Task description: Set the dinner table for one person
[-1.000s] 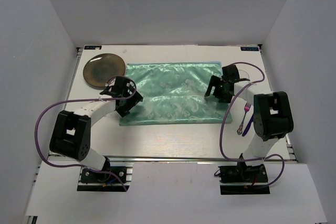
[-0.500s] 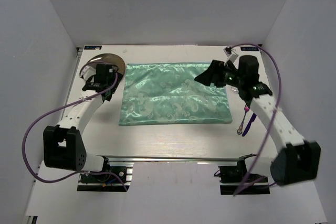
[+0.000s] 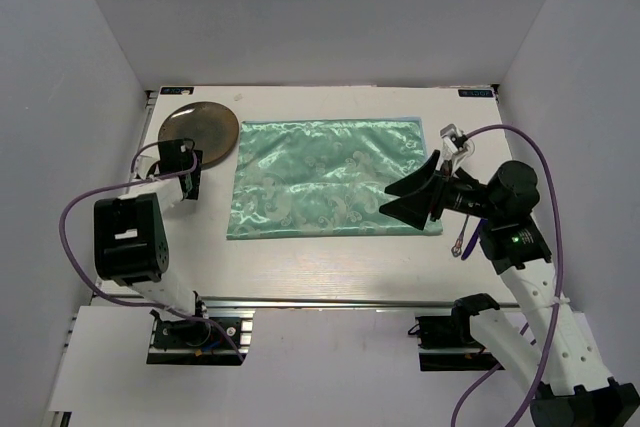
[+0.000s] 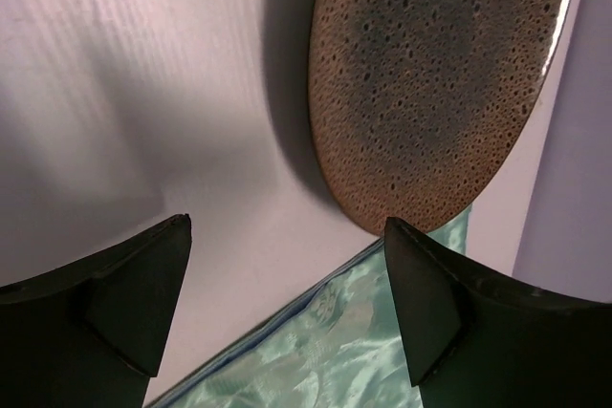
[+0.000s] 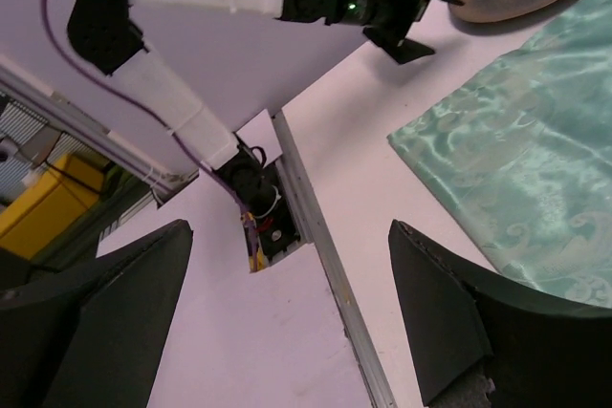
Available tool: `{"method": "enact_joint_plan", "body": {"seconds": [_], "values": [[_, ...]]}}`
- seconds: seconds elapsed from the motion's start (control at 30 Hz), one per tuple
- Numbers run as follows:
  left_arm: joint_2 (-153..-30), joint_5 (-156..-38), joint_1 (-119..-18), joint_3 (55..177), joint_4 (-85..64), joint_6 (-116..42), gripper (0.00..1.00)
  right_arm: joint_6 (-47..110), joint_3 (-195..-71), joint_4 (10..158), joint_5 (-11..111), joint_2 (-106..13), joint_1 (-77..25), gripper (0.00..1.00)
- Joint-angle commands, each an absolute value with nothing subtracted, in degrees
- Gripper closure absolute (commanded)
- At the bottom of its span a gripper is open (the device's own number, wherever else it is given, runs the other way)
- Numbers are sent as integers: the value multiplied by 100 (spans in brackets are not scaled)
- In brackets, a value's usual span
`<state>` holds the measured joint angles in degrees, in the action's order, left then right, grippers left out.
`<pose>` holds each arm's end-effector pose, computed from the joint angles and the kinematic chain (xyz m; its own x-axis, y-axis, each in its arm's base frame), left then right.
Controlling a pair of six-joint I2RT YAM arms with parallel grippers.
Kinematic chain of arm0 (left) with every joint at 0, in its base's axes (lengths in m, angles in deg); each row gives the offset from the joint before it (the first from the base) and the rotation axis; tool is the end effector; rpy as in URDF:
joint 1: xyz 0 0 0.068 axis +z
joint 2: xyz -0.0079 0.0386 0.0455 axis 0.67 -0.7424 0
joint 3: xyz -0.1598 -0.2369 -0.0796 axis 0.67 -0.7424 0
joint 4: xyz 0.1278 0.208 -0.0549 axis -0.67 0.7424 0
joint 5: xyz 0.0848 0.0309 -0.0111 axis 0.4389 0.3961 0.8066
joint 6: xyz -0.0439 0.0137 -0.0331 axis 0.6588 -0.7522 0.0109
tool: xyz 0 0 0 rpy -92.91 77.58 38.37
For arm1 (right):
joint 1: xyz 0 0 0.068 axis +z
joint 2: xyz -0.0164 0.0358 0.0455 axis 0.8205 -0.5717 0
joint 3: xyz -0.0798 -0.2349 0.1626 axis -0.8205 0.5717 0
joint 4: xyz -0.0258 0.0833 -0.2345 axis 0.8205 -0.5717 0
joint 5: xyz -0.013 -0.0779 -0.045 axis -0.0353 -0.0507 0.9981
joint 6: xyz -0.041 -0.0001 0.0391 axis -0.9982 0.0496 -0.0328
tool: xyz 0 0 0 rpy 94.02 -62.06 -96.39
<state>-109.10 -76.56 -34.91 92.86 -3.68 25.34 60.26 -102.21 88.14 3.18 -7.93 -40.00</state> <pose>0.3157 0.0483 0.1986 0.0456 -0.9405 -0.3369 -0.7898 0.1725 -0.5886 0.1195 0.0659 0.3885 -0.4595 0.2219 -0.8600 -0.8201 0.2658 0.5067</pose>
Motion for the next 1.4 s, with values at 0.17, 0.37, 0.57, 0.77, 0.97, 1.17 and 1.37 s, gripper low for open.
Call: {"method": "enact_joint_plan", "body": {"seconds": [0.17, 0.37, 0.57, 0.77, 0.97, 1.17, 1.37], "values": [[-12007, -8129, -3109, 9700, -1405, 2475, 18, 6065, -9839, 9341, -158, -762, -3993, 11], [-12412, -8095, -3003, 9718, -1406, 2537, 51, 6056, -9707, 9526, -88, -999, -3984, 11], [-12491, -8261, -2889, 9419, -1669, 2660, 82, 6118, -9795, 9570, -26, -1149, -3993, 11], [-12387, -8875, -2652, 9199, -2178, 2721, 100, 5969, -9980, 9219, 106, -982, -4002, 11], [-11824, -9806, -2485, 8426, -4285, 2712, 100, 5854, -10033, 8929, 343, -771, -4010, 11], [-11148, -10371, -2414, 8233, -5111, 2572, 100, 5784, -9875, 8841, 571, -648, -4002, 11], [-10251, -10353, -2361, 7951, -5160, 2371, 100, 5766, -9602, 8867, 686, -692, -4001, 11]]}}
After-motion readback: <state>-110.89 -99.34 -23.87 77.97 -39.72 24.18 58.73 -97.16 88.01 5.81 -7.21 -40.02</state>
